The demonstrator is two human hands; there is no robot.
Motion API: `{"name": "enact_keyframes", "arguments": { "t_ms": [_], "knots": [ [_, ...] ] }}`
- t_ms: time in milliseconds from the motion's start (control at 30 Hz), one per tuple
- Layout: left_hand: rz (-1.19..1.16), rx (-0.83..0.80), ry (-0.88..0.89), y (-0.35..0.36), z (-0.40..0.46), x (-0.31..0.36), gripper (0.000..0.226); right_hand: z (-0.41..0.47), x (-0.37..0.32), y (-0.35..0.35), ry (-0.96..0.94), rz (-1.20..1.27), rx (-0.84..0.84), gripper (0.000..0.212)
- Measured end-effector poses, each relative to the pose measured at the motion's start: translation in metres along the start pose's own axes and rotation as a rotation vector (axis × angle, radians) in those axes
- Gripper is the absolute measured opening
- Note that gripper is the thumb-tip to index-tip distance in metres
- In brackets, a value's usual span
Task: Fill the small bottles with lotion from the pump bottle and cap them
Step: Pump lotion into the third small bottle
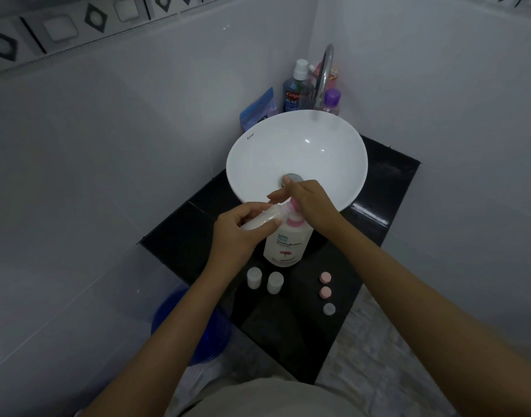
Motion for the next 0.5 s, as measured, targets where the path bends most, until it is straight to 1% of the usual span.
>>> {"name": "enact_keyframes", "arguments": {
  "t_ms": [267, 400, 500],
  "knots": [
    [0.016, -0.021, -0.051, 0.003, -0.002, -0.015, 0.029, -0.002, 0.020, 0.007, 0.067, 0.062, 0.001, 0.046],
    [-0.009, -0.024, -0.045, 0.002, -0.002, -0.009, 0.029, 0.000, 0.011, 0.003, 0.026, 0.003, -0.022, 0.047],
    [-0.023, -0.024, -0.022, 0.000, -0.003, -0.004, 0.029, 0.000, 0.002, 0.001, -0.003, 0.063, -0.011, 0.047]
  ]
}}
Point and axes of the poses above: each hand's wrist, its own z-axis towards the middle knuckle, its own y-axis out of the palm, x = y × z, the point moved 7 cm from there along z, towards the middle knuckle, and after that the axes turned 5 degrees about z, right-handed, at the moved point
